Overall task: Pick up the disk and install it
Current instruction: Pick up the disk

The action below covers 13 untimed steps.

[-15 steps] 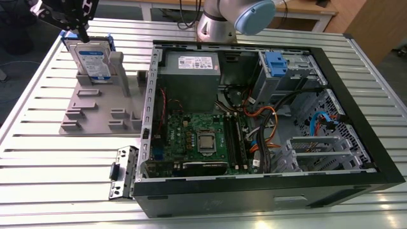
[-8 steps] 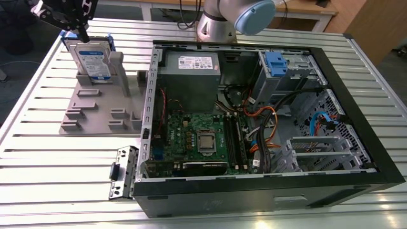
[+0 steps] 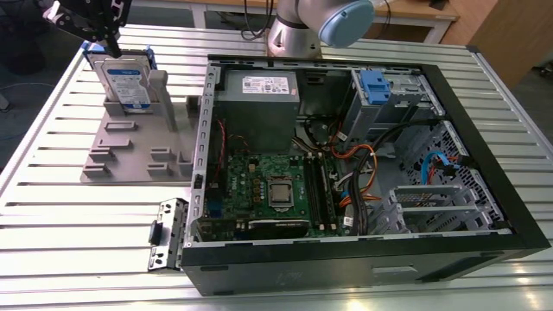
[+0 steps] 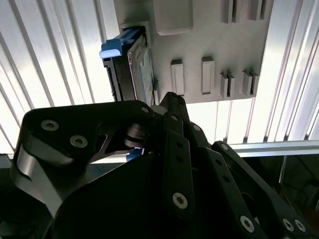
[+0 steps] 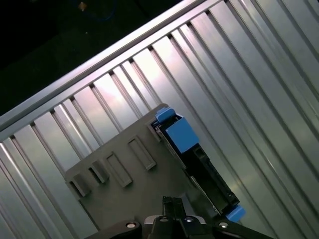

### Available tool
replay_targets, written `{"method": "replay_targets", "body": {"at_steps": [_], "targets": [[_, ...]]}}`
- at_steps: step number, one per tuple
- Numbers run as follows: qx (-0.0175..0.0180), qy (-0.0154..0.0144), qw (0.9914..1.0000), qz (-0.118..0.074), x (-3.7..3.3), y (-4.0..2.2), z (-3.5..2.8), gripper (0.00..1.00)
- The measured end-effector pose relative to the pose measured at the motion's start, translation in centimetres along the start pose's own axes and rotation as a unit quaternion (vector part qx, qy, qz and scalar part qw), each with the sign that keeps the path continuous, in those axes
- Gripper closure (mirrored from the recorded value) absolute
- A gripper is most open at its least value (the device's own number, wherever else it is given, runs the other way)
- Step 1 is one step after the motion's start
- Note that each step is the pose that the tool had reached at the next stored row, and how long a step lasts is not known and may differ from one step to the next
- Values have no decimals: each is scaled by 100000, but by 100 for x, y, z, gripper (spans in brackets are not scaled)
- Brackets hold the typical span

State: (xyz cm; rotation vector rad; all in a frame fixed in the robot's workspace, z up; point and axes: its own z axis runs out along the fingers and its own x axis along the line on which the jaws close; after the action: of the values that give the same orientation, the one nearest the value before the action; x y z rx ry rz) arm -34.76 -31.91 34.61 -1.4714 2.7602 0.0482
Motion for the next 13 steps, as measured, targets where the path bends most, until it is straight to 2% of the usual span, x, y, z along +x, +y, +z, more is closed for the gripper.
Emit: {"method": "replay_targets", "body": {"at_steps": [7,13], "targets": [[-67,54,99968,-2537,0,0,0,90],[-125,100,99890,-4696,0,0,0,90]]}}
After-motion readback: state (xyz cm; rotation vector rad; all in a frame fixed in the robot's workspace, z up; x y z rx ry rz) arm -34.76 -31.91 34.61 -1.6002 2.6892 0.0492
